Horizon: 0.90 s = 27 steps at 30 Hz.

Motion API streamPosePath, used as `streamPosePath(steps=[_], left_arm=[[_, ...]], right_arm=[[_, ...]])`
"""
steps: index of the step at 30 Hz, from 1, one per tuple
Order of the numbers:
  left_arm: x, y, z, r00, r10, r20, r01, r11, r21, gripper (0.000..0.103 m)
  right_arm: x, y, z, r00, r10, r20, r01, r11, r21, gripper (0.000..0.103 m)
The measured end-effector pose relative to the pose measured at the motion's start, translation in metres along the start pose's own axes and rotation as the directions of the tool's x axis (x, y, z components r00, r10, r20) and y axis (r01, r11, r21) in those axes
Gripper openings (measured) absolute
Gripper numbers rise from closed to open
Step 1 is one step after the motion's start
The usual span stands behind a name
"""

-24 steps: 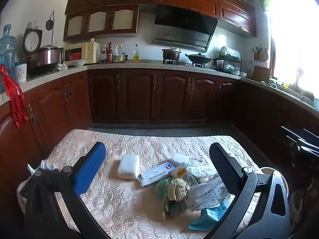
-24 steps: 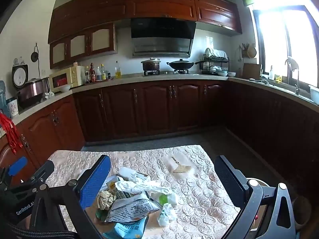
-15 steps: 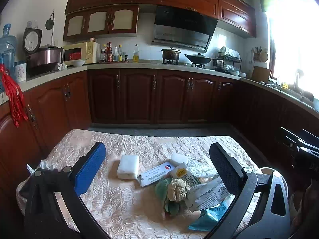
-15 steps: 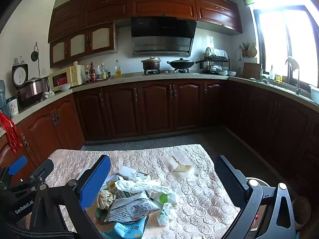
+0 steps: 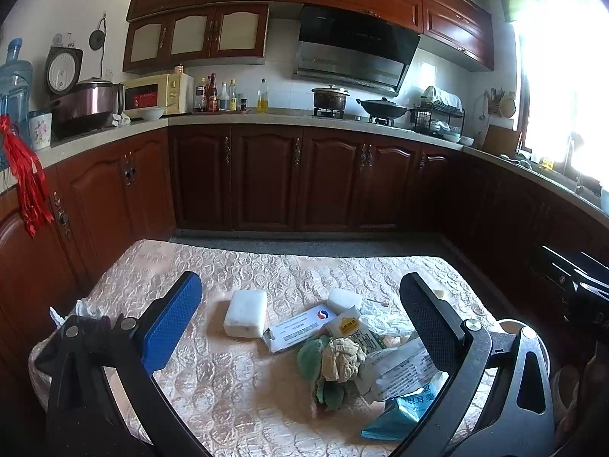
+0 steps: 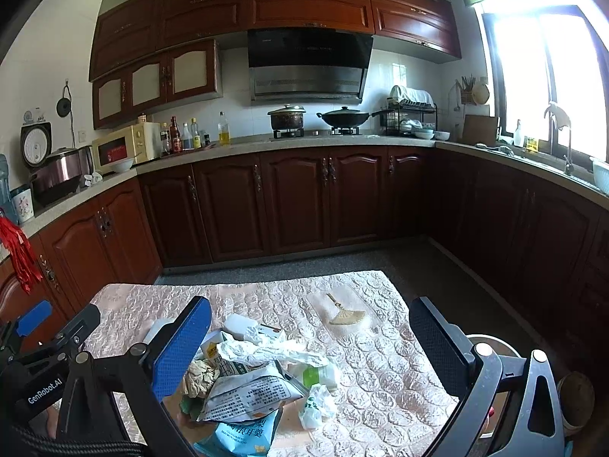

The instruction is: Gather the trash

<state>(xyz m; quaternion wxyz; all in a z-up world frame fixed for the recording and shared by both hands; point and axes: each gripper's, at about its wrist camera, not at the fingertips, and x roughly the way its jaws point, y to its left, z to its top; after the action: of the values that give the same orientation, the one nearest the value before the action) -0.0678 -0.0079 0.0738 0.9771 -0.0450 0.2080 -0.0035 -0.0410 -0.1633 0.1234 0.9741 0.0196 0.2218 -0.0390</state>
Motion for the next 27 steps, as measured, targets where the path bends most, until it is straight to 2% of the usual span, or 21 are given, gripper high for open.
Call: streamPosePath(steps=[5,27], left_arm=[[0.002,-0.001,0.000,1.000,0.005,-0.004,-0.005,1.000,0.001,0.103],[0.006,-0.002,-0.002,1.000,0.005,-0.018,-0.005,1.000,0.005,0.103]], right_arm=[[-0.001,-0.001,-0.002,0.999,0.000,0.039,0.000,1.000,-0.009,0.103],[0.004,-0.012,-0.005,1.000,-0.001,0.022,0.000,1.000,0.010,0.103]])
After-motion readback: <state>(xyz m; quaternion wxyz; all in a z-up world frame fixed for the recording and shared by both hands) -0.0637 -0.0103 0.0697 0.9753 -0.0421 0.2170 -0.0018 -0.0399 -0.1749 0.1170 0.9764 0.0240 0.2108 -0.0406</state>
